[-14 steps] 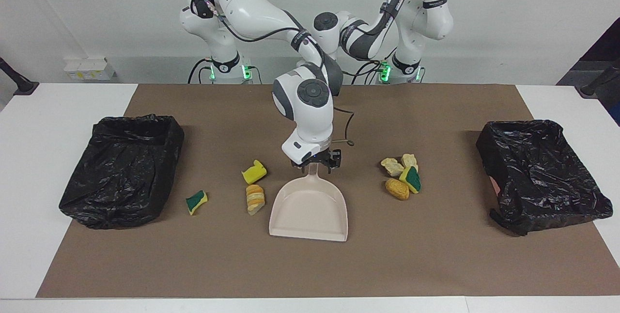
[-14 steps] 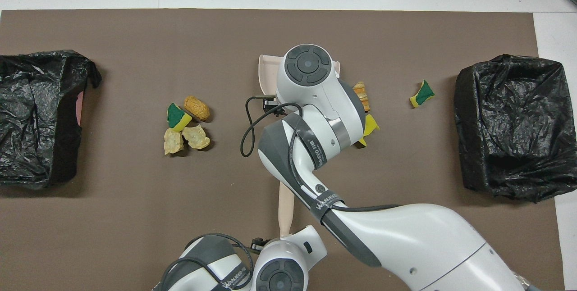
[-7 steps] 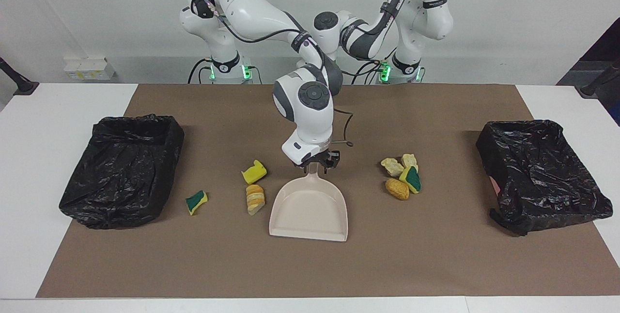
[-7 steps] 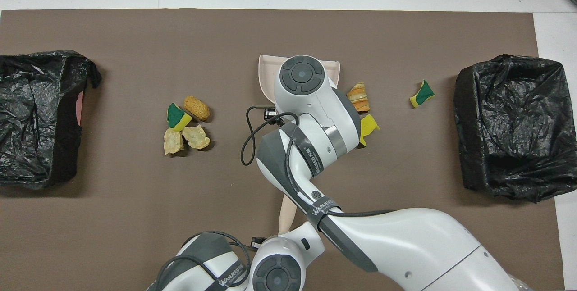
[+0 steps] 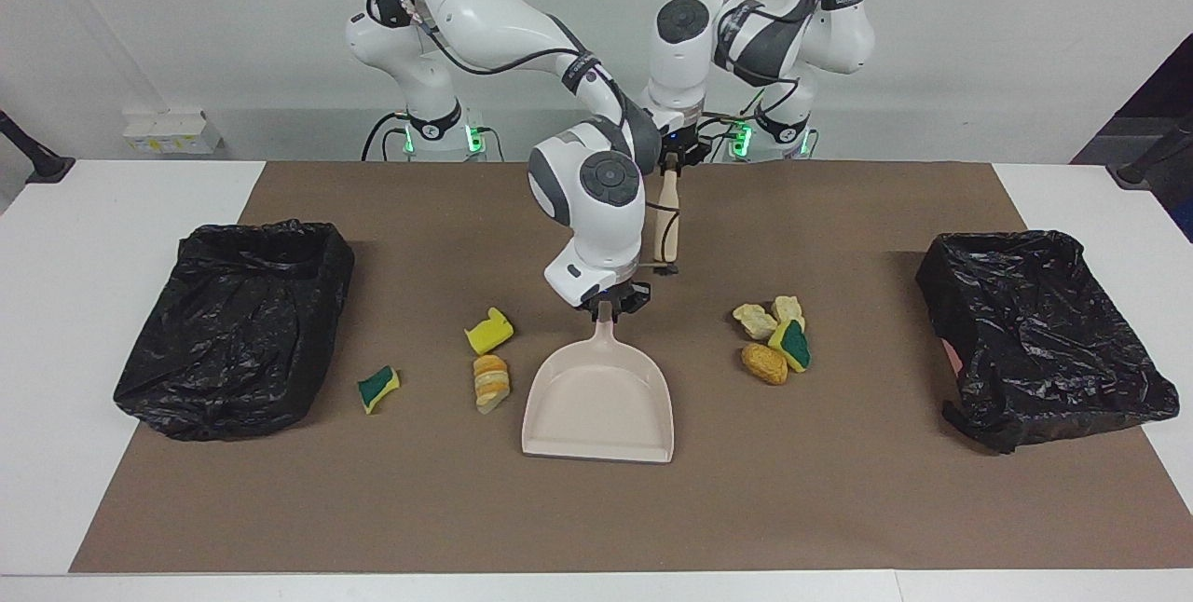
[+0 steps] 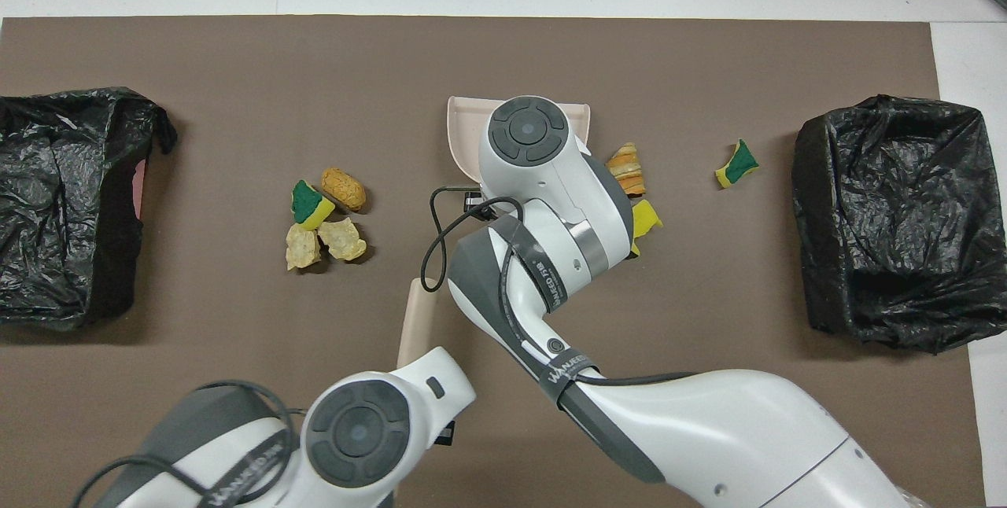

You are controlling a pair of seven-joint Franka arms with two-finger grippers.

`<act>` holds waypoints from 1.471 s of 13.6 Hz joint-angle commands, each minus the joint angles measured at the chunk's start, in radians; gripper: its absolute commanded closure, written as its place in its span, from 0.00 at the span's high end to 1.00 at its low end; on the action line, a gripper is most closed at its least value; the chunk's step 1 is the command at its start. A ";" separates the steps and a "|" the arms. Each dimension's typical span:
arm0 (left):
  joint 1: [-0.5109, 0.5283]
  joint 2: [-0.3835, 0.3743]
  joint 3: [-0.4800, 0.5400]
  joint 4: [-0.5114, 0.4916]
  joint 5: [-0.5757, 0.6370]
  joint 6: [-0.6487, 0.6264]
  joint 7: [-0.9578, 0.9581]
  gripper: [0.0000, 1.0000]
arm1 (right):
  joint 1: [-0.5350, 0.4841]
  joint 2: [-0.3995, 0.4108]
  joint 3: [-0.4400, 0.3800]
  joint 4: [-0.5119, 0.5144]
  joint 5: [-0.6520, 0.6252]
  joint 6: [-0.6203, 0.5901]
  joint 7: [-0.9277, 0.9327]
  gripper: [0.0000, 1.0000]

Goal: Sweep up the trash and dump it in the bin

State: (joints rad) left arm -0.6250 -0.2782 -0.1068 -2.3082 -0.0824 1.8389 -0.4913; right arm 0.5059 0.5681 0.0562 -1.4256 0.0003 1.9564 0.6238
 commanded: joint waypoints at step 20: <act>0.564 0.241 -0.011 0.081 0.096 0.207 0.237 0.00 | -0.133 -0.211 -0.003 -0.128 -0.126 -0.230 -1.401 0.00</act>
State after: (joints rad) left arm -0.0401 0.0077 -0.1259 -2.1553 0.0180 1.9930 -0.2190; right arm 0.3907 0.4113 0.0442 -1.4711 -0.1063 1.6644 -0.6978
